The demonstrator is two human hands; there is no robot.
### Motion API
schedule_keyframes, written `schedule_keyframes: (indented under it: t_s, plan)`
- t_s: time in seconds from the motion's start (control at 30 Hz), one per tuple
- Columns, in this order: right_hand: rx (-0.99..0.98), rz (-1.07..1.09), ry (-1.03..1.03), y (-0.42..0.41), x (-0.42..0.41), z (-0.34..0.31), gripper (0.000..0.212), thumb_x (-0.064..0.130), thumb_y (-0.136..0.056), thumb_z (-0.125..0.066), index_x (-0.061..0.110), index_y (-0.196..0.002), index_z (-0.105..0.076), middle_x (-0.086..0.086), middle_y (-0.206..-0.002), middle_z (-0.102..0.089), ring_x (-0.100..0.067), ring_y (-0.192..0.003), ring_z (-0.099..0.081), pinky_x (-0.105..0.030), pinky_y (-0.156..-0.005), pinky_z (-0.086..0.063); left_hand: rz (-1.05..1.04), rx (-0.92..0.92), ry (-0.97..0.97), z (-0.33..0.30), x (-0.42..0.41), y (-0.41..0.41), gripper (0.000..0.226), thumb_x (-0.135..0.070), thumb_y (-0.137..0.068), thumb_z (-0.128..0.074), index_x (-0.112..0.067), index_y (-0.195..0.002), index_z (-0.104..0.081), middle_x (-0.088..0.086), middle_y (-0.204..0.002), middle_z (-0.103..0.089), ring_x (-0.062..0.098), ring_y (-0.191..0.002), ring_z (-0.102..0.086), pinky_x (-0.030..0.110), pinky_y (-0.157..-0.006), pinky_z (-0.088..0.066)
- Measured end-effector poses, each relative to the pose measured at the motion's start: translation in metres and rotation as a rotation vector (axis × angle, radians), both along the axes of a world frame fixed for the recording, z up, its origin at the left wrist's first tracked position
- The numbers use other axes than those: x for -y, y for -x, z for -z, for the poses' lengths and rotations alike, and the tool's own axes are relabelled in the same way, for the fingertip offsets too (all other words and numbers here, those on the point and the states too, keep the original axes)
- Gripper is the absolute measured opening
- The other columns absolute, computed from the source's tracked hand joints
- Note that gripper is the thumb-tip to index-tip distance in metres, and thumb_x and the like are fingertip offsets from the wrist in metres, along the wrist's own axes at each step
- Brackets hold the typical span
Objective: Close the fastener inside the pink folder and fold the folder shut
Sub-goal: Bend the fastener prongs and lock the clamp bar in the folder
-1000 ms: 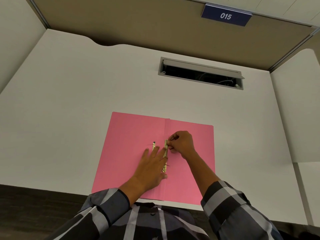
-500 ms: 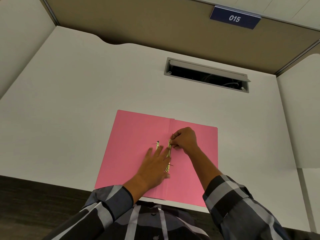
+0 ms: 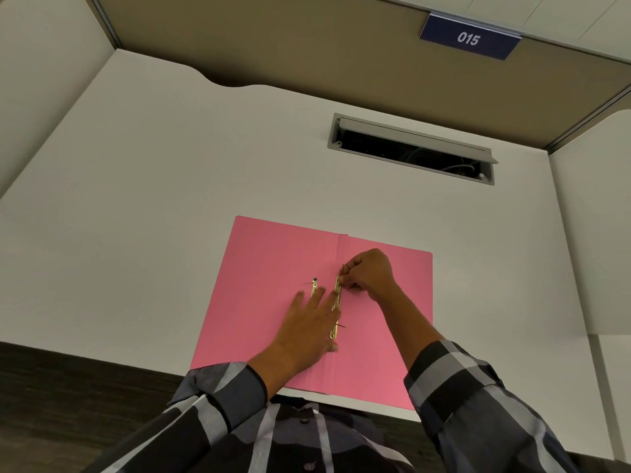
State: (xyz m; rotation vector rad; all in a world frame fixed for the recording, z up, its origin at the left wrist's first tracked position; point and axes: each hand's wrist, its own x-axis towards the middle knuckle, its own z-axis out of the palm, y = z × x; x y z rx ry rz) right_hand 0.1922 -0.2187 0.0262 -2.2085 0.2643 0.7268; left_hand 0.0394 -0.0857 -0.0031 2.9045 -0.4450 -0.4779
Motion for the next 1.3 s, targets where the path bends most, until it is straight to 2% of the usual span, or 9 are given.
schedule_keyframes:
  t_s: [0.2,0.3,0.43,0.53,0.6,0.93,1.1,1.3]
  plan:
    - [-0.067,-0.029,-0.033,-0.002,0.004,-0.001,0.011,-0.007,-0.078,-0.086,-0.01,-0.086,-0.079,-0.027,-0.081,-0.079,-0.035,-0.069,-0.078,-0.05,-0.074,-0.069,0.005,-0.001,-0.004,-0.001,-0.001,0.0,0.08,-0.061,-0.089,-0.069,-0.017,-0.152,-0.046,0.01,-0.173,-0.024,0.038,-0.159,-0.022,0.067,-0.121,-0.026]
    - [-0.082,-0.109,-0.021,-0.007,0.005,-0.004,0.011,-0.005,-0.082,-0.084,-0.01,-0.09,-0.079,-0.029,-0.086,-0.079,-0.036,-0.074,-0.08,-0.043,-0.074,-0.069,0.002,0.0,0.001,-0.001,-0.001,0.0,0.081,-0.061,-0.088,-0.07,-0.017,-0.152,-0.046,0.01,-0.172,-0.025,0.038,-0.159,-0.022,0.067,-0.122,-0.026]
    - [-0.047,-0.222,0.015,-0.011,0.003,-0.007,0.008,-0.005,-0.084,-0.083,-0.007,-0.09,-0.078,-0.028,-0.088,-0.079,-0.027,-0.068,-0.078,-0.035,-0.067,-0.069,0.007,0.002,-0.006,-0.001,-0.001,0.0,0.081,-0.062,-0.088,-0.069,-0.018,-0.152,-0.046,0.01,-0.172,-0.025,0.038,-0.158,-0.022,0.067,-0.121,-0.026]
    - [-0.007,-0.28,0.06,-0.012,0.0,-0.005,0.008,-0.003,-0.085,-0.083,-0.005,-0.091,-0.078,-0.026,-0.086,-0.079,-0.037,-0.08,-0.081,-0.045,-0.078,-0.069,0.009,0.003,-0.014,-0.001,-0.001,-0.001,0.081,-0.062,-0.088,-0.069,-0.017,-0.152,-0.047,0.011,-0.172,-0.026,0.039,-0.158,-0.023,0.067,-0.121,-0.027]
    - [0.022,-0.323,0.095,-0.012,-0.002,-0.004,0.007,-0.002,-0.085,-0.083,-0.004,-0.09,-0.079,-0.024,-0.085,-0.08,-0.037,-0.082,-0.081,-0.048,-0.081,-0.068,0.009,0.003,-0.013,-0.001,-0.001,-0.001,0.081,-0.061,-0.087,-0.07,-0.017,-0.151,-0.048,0.011,-0.171,-0.027,0.038,-0.157,-0.024,0.067,-0.12,-0.027]
    - [0.136,-0.447,0.215,-0.007,-0.004,0.001,0.008,0.003,-0.087,-0.082,0.003,-0.095,-0.081,-0.014,-0.092,-0.079,-0.029,-0.084,-0.078,-0.046,-0.084,-0.066,0.011,0.014,-0.013,-0.002,-0.001,0.0,0.079,-0.06,-0.089,-0.069,-0.017,-0.151,-0.048,0.011,-0.172,-0.027,0.039,-0.157,-0.024,0.066,-0.121,-0.026]
    - [0.182,-0.487,0.253,-0.004,-0.005,0.002,0.009,0.003,-0.087,-0.081,0.006,-0.095,-0.081,-0.009,-0.092,-0.077,-0.023,-0.081,-0.072,-0.037,-0.078,-0.063,0.008,0.007,-0.009,-0.003,-0.001,0.0,0.078,-0.06,-0.09,-0.068,-0.017,-0.152,-0.047,0.011,-0.172,-0.025,0.038,-0.158,-0.022,0.066,-0.122,-0.025]
    - [0.193,-0.525,0.286,-0.003,-0.007,0.0,0.01,0.0,-0.085,-0.08,0.008,-0.091,-0.08,-0.002,-0.084,-0.071,-0.017,-0.076,-0.066,-0.02,-0.06,-0.047,0.012,0.008,-0.027,-0.002,0.0,0.0,0.079,-0.061,-0.09,-0.068,-0.017,-0.152,-0.046,0.011,-0.172,-0.026,0.038,-0.158,-0.023,0.066,-0.121,-0.025]
